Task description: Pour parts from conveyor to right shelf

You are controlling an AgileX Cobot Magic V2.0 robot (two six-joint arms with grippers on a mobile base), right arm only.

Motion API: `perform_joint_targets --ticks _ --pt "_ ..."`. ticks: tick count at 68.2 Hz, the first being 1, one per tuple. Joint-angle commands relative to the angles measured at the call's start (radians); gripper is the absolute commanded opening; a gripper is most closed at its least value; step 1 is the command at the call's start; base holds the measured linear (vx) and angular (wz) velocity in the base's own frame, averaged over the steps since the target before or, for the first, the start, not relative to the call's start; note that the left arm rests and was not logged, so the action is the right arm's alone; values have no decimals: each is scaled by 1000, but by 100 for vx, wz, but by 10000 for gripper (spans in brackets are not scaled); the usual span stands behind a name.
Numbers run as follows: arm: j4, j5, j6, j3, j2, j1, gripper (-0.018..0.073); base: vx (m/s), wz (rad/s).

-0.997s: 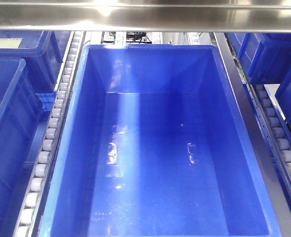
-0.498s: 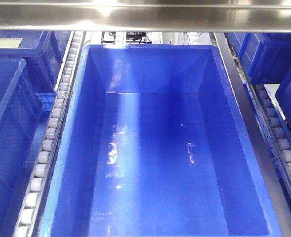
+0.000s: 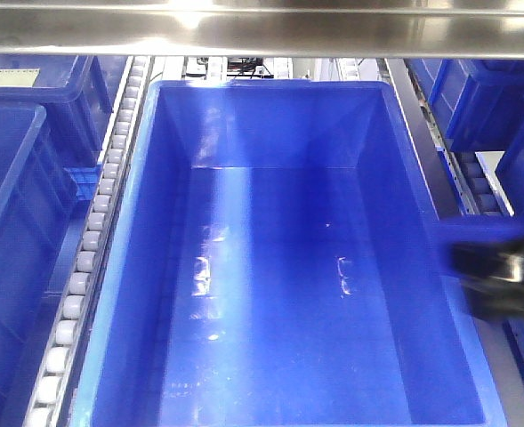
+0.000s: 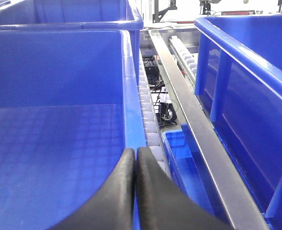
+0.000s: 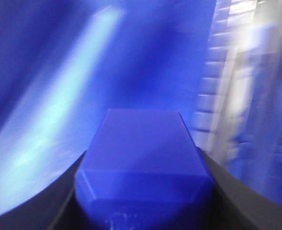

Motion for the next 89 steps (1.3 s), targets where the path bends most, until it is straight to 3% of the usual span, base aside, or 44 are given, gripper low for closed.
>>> perform_joint_targets --ticks 1,17,52,80,89 --pt "3 -51 -2 -96 112 67 -6 0 0" --pt "-3 70 5 -297 403 190 -6 0 0" --pt "-66 394 49 -738 942 189 -6 0 0" --pt "-83 382 49 -771 1085 189 -1 0 0" --pt "-85 383 49 -771 1088 189 42 0 0"
